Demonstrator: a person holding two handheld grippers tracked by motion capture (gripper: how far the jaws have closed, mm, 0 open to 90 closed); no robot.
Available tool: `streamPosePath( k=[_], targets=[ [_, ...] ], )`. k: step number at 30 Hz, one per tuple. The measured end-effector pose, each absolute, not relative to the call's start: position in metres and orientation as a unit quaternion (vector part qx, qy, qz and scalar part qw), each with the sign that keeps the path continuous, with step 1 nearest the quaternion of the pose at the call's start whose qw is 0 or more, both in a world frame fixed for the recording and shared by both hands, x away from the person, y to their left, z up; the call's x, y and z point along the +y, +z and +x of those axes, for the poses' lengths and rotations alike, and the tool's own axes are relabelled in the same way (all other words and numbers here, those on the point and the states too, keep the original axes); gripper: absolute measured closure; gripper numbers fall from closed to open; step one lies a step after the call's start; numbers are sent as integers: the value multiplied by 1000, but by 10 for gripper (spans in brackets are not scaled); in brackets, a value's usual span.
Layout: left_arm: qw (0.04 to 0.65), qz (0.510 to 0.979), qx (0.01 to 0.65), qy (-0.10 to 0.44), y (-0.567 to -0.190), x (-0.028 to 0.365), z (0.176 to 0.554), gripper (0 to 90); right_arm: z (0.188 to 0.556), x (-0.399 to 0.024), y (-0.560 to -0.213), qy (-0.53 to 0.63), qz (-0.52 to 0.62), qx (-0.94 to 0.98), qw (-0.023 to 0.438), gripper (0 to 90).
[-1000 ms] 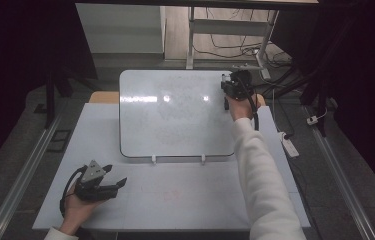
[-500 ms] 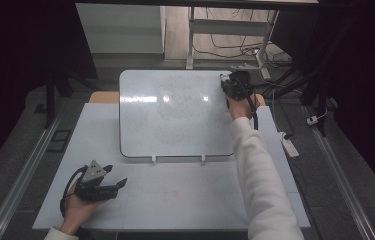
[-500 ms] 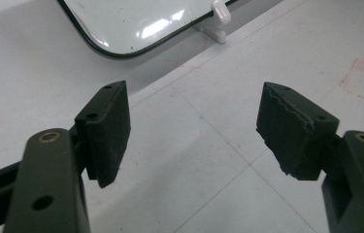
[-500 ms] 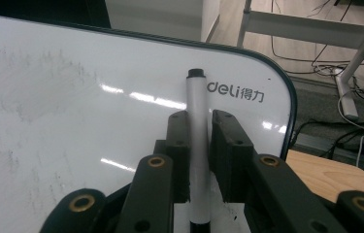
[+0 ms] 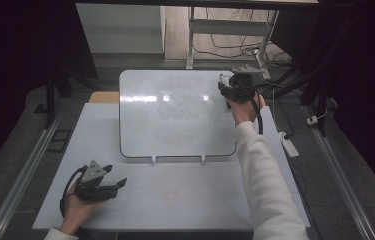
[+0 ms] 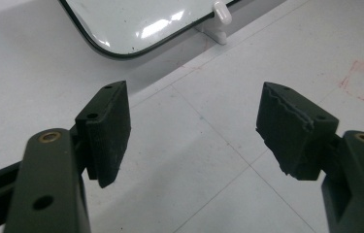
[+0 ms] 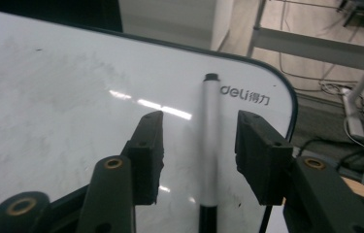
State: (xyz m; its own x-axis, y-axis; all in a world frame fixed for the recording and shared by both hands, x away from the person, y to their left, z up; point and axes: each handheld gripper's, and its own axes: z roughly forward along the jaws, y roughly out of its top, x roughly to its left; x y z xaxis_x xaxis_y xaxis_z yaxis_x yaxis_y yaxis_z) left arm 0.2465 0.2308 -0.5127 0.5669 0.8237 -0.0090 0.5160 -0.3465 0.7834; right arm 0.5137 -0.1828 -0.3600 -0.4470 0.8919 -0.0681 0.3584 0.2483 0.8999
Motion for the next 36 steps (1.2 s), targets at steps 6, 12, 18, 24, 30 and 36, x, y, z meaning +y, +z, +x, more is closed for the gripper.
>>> streamPosePath(
  k=[6,12,18,24,30,36],
  targets=[
    [389,795,423,196,-513,232,247,290,493,-193,-364,462,398,737,291,472],
    [391,793,426,194,-513,232,247,290,469,-203,-370,478,368,746,281,443],
    [394,790,429,190,-513,234,247,288,438,-217,-385,499,333,758,256,422],
    [398,789,430,185,-513,234,248,284,398,-239,-409,516,310,761,242,404],
    [402,787,431,180,-514,234,249,280,364,-265,-432,511,299,768,245,393],
    [404,790,427,175,-514,232,249,273,334,-294,-456,498,304,775,243,389]
  ],
)
